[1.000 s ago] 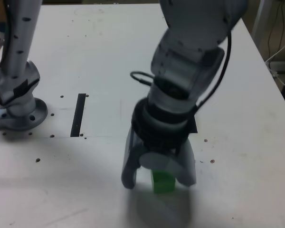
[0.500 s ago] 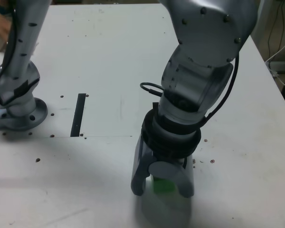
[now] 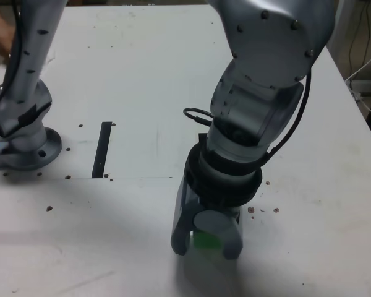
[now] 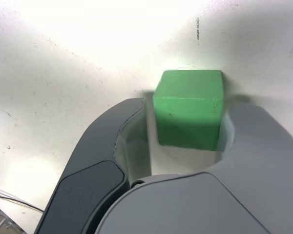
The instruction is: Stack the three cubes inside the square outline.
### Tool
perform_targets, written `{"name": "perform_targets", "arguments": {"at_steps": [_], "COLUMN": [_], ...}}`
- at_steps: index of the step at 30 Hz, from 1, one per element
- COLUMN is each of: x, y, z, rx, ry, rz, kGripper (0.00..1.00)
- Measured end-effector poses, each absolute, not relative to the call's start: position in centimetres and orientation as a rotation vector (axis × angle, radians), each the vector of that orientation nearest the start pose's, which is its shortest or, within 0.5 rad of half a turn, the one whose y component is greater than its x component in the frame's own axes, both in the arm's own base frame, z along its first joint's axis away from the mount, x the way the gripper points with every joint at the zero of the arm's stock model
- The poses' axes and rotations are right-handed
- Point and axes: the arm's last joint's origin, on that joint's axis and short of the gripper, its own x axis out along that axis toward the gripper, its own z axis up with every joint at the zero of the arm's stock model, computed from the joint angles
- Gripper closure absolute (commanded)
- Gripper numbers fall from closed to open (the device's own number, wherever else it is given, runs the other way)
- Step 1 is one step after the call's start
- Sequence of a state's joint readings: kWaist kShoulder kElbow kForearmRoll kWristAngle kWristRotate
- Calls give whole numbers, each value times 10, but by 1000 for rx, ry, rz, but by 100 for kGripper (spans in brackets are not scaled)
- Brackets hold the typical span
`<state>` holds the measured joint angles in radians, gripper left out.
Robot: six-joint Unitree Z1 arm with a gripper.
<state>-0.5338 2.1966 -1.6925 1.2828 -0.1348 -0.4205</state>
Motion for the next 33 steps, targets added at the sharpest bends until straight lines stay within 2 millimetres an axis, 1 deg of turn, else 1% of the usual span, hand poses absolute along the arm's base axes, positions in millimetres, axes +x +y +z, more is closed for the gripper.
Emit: {"name": "perform_targets", "arguments": {"at_steps": [3, 5, 8, 12, 15, 16, 18, 21, 22, 23, 25, 29, 33], "x": [336, 332, 328, 327, 328, 329, 331, 330, 329, 328, 325, 322, 322], "y": [-205, -200, -187, -169, -160, -155, -145, -142, -142, -142, -141, -141, -142], "z": [218, 224, 241, 265, 274, 278, 286, 289, 287, 284, 276, 265, 263], "rx": [83, 98, 114, 120, 127, 128, 116, 108, 100, 89, 62, 30, 24], "ry": [1849, 1861, 1864, 1827, 1812, 1804, 1783, 1774, 1779, 1787, 1812, 1829, 1821], "rz": [-73, -49, -5, 21, 21, 20, 18, 11, 10, 13, 30, 53, 53], "kGripper": [75, 75, 75, 75, 74, 71, 52, 19, 11, 5, 1, 1, 1]}}
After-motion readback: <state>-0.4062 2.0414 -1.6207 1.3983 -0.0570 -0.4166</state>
